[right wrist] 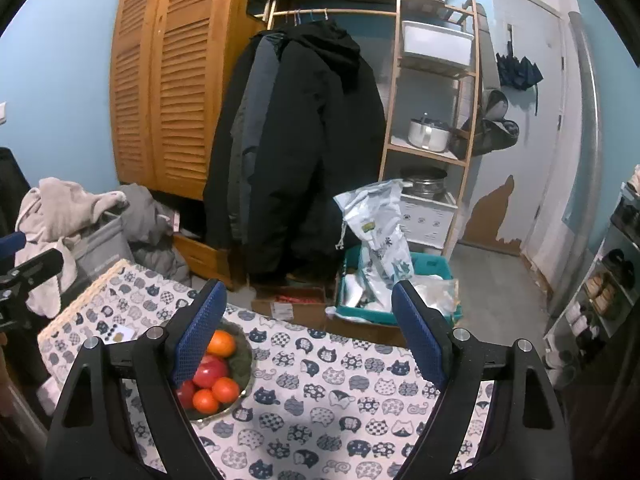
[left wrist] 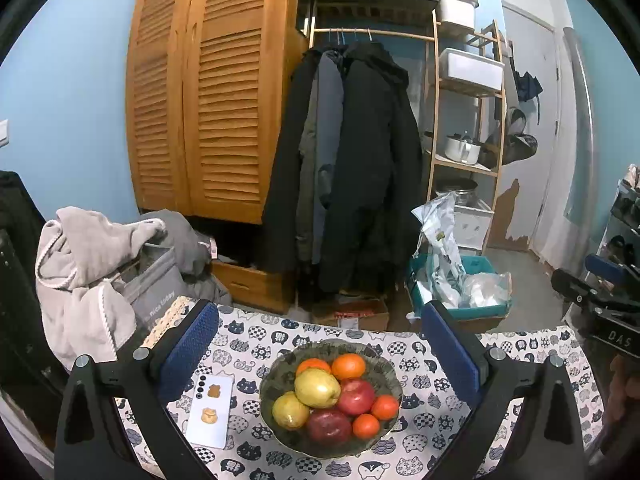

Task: Organize fruits

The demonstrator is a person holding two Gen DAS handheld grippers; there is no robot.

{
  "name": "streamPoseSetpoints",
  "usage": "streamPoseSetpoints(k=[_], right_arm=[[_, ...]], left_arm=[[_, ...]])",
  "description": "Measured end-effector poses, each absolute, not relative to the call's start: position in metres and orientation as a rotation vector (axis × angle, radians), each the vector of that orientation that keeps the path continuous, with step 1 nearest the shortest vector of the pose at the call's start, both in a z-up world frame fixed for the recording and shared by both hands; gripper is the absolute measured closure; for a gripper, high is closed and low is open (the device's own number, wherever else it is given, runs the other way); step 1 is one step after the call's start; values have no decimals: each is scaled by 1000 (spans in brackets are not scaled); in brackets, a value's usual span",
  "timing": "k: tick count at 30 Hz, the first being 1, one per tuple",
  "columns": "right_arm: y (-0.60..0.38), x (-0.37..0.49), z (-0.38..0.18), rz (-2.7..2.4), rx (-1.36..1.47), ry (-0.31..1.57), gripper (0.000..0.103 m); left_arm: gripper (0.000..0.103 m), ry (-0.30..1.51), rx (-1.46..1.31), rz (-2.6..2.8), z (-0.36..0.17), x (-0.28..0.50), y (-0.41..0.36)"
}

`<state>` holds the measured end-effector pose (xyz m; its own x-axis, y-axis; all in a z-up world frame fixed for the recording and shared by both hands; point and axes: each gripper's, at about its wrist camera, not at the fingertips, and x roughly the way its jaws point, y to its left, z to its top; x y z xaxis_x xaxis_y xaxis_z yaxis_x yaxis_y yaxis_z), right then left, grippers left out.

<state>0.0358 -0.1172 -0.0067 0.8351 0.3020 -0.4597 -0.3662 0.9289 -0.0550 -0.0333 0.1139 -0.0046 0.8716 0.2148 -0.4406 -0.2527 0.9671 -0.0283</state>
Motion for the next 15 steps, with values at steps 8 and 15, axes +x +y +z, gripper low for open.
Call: streamPoseSetpoints(k=[8,15], right_arm=[[-117,37,-9,354,-149,471,19],[-116,37,-9,352,-149,470,19]], left_arm=[[1,450,-75,246,-3,-35,110],[1,452,-74,247,-3,-35,109]])
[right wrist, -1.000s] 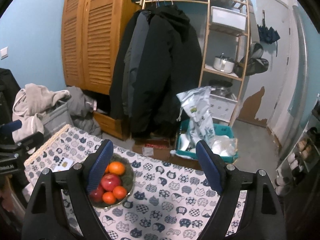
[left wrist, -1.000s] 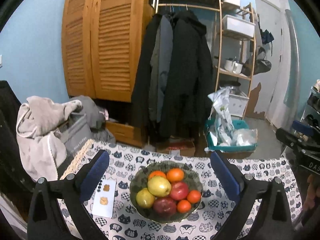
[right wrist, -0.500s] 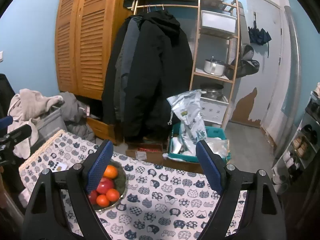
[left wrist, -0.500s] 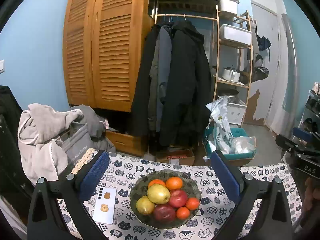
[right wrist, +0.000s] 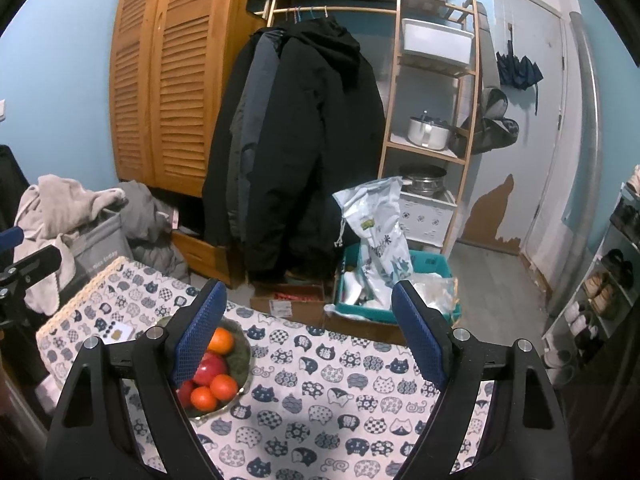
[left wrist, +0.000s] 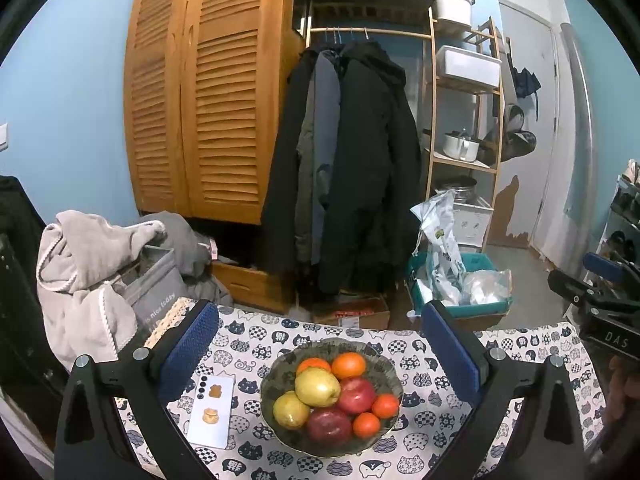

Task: Organize fruits

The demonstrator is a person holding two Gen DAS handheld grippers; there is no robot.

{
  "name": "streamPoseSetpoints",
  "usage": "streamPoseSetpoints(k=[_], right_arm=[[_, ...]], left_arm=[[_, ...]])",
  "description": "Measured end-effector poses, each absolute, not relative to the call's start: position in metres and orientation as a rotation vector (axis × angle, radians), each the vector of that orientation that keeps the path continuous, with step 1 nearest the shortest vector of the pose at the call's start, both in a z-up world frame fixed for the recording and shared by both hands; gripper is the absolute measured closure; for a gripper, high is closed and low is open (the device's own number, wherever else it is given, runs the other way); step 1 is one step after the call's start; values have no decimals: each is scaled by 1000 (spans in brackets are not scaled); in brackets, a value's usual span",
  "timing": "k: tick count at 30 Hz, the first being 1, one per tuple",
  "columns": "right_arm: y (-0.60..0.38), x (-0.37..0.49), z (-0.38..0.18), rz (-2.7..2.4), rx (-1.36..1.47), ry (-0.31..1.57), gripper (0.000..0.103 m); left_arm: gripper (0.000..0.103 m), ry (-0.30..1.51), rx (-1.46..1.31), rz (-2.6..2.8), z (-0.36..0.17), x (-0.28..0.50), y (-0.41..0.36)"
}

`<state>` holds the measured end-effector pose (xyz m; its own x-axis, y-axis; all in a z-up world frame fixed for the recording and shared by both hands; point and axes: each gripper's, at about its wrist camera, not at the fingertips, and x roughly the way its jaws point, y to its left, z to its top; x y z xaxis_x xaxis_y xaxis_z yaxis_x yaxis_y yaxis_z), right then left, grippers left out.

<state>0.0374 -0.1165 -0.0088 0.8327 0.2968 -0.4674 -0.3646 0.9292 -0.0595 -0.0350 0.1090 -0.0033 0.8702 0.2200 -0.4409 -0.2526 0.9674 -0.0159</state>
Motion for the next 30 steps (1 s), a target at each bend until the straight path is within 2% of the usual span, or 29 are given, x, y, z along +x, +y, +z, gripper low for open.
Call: streamPoseSetpoints(k=[30], right_arm=[[-117,37,-9,351,-148,469,19]], left_arm=[[1,476,-63,281,-8,-37,98]])
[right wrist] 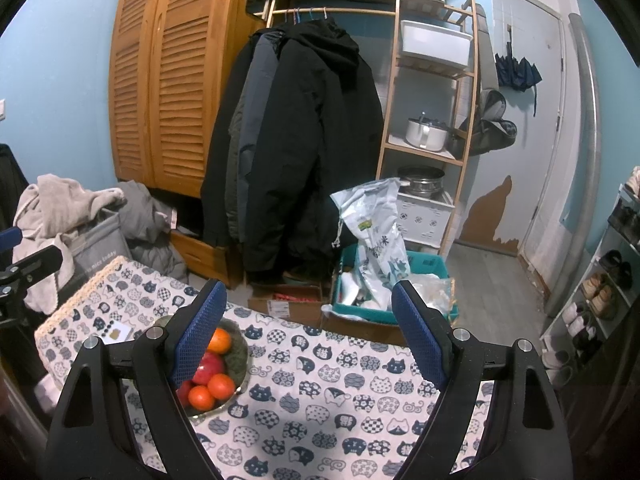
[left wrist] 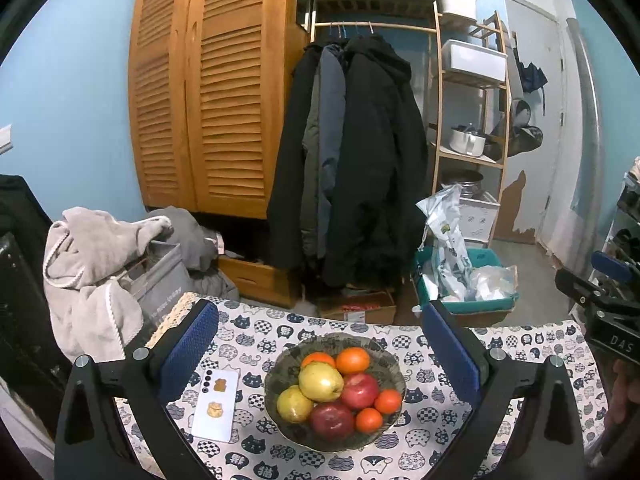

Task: Organize fruits

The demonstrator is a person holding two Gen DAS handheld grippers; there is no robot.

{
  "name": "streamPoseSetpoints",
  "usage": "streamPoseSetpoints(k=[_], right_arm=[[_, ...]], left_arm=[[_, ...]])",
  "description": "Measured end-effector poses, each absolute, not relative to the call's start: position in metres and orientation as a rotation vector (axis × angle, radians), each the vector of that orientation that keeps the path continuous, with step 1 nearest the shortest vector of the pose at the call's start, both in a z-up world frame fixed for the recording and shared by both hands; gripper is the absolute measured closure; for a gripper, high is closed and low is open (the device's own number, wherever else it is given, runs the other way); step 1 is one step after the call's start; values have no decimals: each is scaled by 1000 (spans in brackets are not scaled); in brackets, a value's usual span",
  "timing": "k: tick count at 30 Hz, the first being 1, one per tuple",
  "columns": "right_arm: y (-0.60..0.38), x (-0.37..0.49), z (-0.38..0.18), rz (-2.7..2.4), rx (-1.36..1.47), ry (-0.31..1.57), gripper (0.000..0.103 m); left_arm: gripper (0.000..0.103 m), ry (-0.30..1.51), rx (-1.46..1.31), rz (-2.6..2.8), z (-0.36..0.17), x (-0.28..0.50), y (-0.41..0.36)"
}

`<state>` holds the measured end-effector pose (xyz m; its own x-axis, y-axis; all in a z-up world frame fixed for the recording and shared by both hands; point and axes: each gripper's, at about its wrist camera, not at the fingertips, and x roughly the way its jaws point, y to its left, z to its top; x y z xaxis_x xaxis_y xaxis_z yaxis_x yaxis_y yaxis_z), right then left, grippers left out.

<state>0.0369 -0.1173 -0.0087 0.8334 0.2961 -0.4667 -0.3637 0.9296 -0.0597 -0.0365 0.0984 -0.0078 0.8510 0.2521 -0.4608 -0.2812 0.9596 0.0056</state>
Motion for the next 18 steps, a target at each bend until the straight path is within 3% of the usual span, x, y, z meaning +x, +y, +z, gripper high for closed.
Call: streamPoseSetpoints(k=[18], right_arm=[[-118,37,-8,352,-149,469,19]], left_arm=[[1,477,-64,280,-3,-34,99]])
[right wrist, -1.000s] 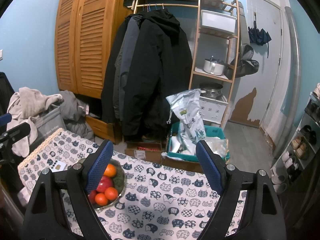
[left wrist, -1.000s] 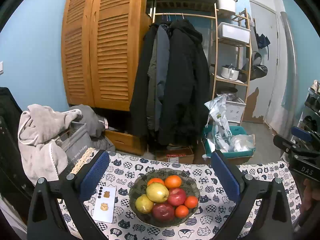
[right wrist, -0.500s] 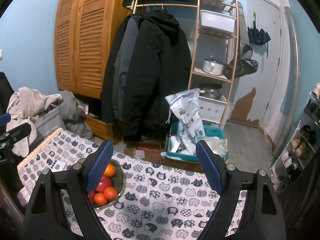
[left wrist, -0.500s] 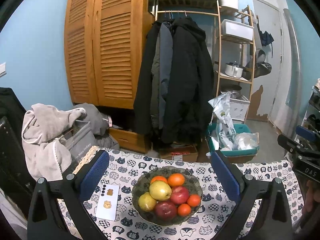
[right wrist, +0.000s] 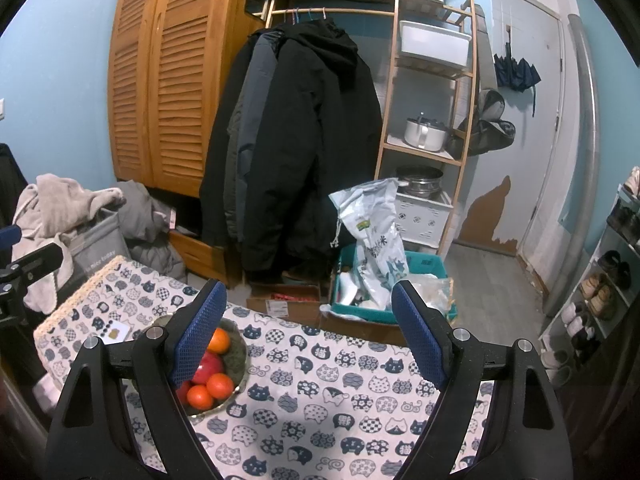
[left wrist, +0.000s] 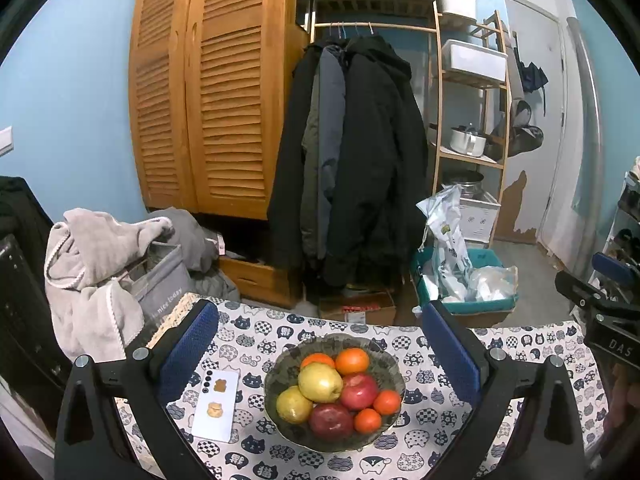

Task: Organize fruits

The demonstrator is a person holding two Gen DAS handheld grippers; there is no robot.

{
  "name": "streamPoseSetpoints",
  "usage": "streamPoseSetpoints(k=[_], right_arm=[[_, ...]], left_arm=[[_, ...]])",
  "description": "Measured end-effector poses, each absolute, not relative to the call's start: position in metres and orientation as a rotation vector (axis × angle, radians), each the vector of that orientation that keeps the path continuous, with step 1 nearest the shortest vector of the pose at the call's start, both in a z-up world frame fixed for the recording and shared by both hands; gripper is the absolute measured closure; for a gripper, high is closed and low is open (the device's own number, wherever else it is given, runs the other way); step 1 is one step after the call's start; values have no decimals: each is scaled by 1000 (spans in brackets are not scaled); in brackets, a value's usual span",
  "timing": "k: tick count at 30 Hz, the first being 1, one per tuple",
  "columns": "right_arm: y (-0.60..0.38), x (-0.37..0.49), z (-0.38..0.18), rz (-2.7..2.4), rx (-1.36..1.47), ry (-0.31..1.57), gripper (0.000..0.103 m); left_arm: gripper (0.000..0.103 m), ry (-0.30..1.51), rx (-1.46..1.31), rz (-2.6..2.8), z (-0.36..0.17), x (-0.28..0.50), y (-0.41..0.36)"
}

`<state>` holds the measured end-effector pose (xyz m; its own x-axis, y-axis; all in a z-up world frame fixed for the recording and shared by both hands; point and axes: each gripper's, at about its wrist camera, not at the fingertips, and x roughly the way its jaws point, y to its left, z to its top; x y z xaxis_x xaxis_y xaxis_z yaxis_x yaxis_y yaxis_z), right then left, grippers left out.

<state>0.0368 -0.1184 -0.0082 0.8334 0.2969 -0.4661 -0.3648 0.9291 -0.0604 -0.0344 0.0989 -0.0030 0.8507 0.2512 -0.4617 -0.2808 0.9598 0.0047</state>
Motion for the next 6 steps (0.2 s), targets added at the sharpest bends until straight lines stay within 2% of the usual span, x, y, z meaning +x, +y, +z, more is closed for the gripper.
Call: streamPoseSetpoints(k=[6], right_arm=[[-118,37,-8,352,-150,468,19]], left_arm=[[1,477,-57,281,0,-34,99]])
